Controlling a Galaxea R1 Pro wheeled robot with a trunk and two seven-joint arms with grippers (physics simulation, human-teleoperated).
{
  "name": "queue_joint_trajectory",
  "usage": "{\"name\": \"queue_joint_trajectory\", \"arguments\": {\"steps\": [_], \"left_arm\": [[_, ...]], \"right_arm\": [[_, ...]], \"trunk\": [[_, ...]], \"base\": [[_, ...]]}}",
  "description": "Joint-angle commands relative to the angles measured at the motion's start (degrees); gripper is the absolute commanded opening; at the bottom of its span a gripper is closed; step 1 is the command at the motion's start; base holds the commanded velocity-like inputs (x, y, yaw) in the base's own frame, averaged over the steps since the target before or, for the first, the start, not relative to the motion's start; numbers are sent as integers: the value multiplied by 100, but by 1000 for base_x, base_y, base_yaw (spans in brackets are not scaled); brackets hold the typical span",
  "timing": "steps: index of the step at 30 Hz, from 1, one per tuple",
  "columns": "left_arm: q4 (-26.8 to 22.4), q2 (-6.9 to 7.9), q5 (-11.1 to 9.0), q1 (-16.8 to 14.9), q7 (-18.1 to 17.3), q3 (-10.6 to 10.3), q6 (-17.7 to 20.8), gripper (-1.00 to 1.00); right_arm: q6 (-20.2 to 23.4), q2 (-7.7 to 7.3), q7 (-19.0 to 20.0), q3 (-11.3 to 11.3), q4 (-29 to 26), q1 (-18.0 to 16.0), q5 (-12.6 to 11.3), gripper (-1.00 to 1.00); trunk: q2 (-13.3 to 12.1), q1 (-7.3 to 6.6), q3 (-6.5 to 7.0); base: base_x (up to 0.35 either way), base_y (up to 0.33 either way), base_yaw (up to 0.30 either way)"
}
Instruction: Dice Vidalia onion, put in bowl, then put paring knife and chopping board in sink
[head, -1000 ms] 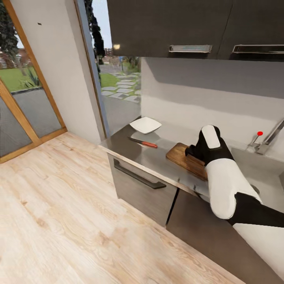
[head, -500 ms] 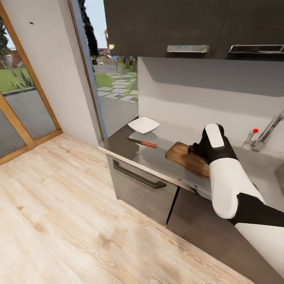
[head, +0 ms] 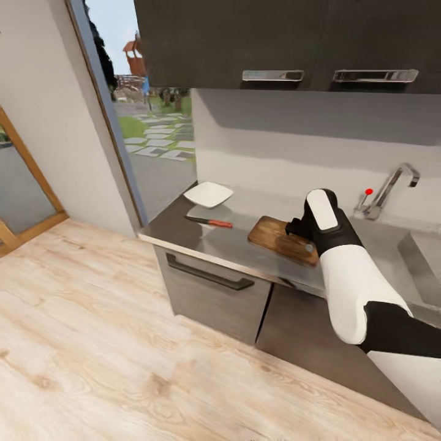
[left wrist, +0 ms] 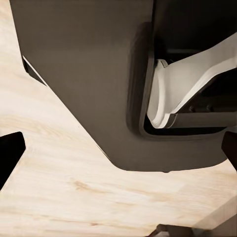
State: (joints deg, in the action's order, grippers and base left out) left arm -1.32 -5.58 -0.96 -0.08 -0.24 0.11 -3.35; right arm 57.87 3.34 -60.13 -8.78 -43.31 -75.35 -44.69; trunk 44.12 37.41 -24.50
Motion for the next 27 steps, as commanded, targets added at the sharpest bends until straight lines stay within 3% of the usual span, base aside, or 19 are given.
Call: {"name": "queue_joint_trajectory", "arguments": {"steps": [1, 6, 12, 16, 24, 27], "left_arm": [[0, 1, -10, -1, -3, 1, -17, 100], [0, 5, -10, -1, -3, -2, -24, 100], [0, 5, -9, -1, -3, -2, -25, 100], [-27, -83, -106, -1, -39, -4, -49, 100], [-58, -90, -105, -1, -15, -2, -133, 100], [-65, -91, -106, -1, -13, -2, -211, 100]], "right_arm": [[15, 6, -27, 67, -7, -6, -48, 100], [-32, -6, 112, 806, -13, -6, -21, 100], [-206, -188, 276, 1284, -211, -6, -6, 100], [-126, -321, 195, 1354, -355, 92, -34, 100], [-52, -581, 223, 1363, -611, 349, -1, 100], [-55, -609, 227, 1371, -658, 445, 2, 100]], "trunk": [[5, 1, -7], [5, 1, -7], [5, 1, -7], [5, 1, -7], [5, 1, -7], [5, 1, -7]], "base": [[0, 286, -262], [28, 311, -142], [76, 316, -21], [22, 79, -1], [0, 0, 0], [0, 0, 0]]}}
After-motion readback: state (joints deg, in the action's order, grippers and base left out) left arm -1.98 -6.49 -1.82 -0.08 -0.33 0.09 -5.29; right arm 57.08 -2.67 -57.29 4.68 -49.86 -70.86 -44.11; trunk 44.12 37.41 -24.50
